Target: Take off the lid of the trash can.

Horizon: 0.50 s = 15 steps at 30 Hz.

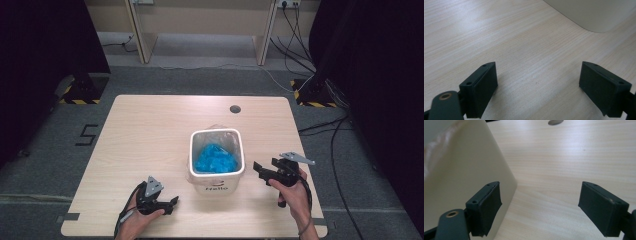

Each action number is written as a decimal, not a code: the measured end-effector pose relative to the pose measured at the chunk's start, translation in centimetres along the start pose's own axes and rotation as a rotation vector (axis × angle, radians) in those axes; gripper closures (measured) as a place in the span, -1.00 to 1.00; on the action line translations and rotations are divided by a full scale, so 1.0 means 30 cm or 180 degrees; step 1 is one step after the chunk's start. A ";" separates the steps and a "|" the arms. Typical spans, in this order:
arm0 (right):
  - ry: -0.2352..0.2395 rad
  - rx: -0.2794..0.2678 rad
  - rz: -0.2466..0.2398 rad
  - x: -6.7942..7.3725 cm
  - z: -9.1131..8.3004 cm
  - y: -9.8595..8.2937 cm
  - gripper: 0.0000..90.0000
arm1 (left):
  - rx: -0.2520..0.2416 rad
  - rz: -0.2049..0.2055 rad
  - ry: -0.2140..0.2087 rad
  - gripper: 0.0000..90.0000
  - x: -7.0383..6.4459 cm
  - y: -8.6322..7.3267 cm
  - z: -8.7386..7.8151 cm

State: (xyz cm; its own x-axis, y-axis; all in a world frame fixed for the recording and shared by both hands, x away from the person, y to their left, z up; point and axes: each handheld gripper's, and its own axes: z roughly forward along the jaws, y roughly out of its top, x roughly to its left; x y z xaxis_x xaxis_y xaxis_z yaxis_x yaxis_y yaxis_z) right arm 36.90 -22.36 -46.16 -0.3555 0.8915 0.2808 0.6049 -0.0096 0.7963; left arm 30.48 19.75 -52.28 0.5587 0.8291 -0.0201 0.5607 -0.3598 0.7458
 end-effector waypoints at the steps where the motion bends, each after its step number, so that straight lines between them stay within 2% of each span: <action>1: 0.0025 -0.0035 0.0023 0.004 -0.007 0.009 -0.60 | -0.0001 -0.0003 0.0002 -0.69 0.000 0.000 0.000; 6: 0.0142 -0.0200 -0.0047 0.039 -0.046 0.063 -0.58 | -0.0006 -0.0012 0.0008 -0.70 0.000 -0.001 0.000; 13: 0.0128 -0.0224 -0.0210 0.084 -0.039 0.136 -0.52 | 0.0003 -0.0041 0.0043 -0.70 -0.001 -0.001 -0.001; 15: 0.0132 -0.0244 -0.0257 0.099 -0.033 0.161 -0.43 | 0.0004 -0.0044 0.0046 -0.70 0.000 -0.001 -0.001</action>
State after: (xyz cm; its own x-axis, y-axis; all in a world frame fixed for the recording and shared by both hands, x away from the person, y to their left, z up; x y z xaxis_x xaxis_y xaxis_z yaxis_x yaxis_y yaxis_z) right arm 38.06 -20.21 -40.94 -0.4310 0.8713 0.2346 0.5173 0.0256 0.8554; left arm 30.45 19.76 -52.27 0.5420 0.8401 -0.0206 0.5690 -0.3489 0.7447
